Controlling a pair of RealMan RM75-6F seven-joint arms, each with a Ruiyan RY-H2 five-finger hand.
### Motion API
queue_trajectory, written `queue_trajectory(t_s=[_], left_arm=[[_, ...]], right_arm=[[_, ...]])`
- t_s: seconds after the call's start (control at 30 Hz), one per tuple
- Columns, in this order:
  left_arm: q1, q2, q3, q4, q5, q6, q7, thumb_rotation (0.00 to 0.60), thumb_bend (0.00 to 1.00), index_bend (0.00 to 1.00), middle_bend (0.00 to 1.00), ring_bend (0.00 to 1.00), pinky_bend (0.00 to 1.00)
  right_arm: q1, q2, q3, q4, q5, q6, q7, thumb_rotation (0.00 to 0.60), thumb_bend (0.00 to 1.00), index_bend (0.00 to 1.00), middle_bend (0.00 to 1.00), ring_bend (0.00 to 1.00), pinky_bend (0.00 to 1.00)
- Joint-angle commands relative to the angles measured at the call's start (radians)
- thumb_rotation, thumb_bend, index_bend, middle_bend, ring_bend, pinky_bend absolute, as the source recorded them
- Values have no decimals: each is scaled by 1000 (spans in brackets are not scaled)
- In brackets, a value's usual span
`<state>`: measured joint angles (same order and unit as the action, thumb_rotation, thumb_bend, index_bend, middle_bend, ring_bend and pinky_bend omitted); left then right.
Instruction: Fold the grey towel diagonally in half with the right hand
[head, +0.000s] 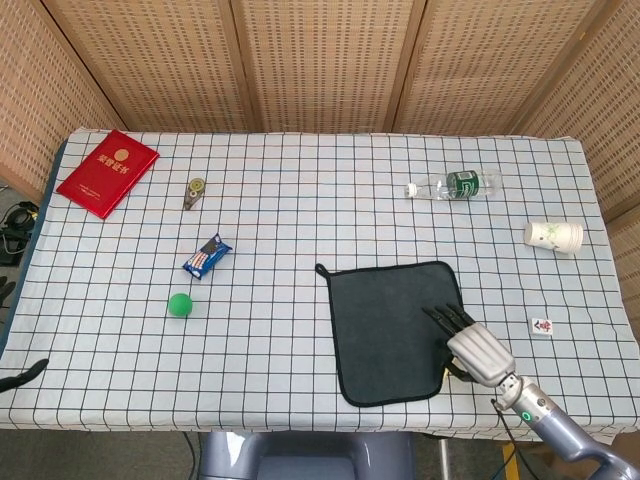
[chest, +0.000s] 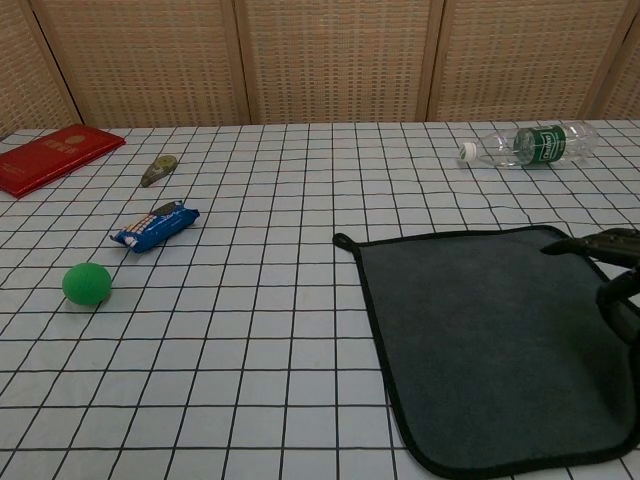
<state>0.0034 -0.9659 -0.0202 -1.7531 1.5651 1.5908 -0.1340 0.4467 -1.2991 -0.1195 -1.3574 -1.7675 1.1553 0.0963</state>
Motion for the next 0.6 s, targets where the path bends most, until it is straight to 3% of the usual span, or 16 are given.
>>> queue_trajectory(t_s=[0.03,0.2,0.4,0.6], left_arm=[[-3,1,-2,1,-7,-6,-6,600,0,0,0,0,0],[-8,1,-8,15,-5,-4,-38,600,0,0,0,0,0],[-19,4,-13,24,-36,-38,-52,600,0,0,0,0,0],[-35,6,-23,37,-75,-79,-75,600,0,0,0,0,0]], right_arm=[[69,26,59,-90,43,-84,-61,600,664,668,82,0,0],[162,17,152,-170,186,-251,-175,600,664,668,82,0,0],[243,-51,235,-162,357,-373,-303,600,665,669,85,0,0],[317,-135,278,-135,499,-432,-435,600,666,671,76,0,0]])
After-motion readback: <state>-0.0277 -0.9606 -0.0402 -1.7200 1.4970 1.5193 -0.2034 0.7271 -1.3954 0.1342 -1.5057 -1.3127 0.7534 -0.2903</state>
